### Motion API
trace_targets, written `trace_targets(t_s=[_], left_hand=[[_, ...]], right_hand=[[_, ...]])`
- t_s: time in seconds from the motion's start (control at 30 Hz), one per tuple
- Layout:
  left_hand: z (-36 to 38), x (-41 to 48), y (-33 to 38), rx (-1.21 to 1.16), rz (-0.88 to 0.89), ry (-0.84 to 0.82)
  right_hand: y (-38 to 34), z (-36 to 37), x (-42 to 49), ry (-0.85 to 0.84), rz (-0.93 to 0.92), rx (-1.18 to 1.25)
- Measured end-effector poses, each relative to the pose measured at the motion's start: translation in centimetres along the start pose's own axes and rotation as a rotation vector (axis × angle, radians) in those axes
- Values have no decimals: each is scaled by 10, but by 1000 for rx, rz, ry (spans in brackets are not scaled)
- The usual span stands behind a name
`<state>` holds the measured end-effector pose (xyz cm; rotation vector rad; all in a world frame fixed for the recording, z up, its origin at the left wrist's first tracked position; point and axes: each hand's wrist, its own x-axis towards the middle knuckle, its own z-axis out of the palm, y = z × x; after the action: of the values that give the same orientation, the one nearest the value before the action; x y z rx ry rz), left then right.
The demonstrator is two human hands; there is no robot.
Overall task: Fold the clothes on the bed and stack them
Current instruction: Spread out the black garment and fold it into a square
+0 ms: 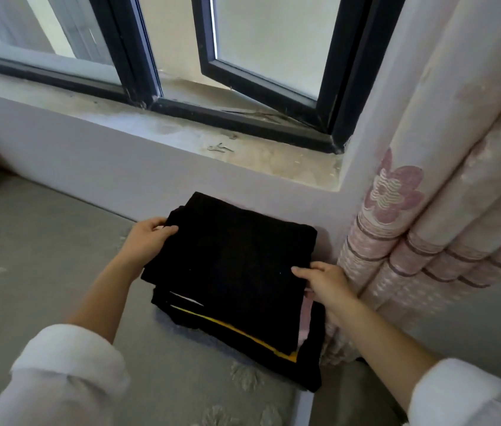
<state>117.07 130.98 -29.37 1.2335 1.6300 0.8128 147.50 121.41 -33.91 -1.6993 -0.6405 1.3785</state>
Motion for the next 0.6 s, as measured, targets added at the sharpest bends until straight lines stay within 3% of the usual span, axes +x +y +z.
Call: trace_targets(t_s=[0.1, 0.2, 0.33, 0.5, 0.6], left_hand=[[10, 27, -7, 45, 6, 73], [29, 39, -24, 389, 3, 129], [66, 21, -42, 758, 71, 20], [108, -6, -57, 891, 51, -327], [122, -15, -58, 893, 60, -276]], right_hand=[[0, 6, 21, 39, 3, 6], [11, 12, 37, 92, -6, -67], [24, 16, 44, 28, -8, -231], [21, 19, 42, 57, -82, -532], [6, 20, 36, 77, -156, -601]])
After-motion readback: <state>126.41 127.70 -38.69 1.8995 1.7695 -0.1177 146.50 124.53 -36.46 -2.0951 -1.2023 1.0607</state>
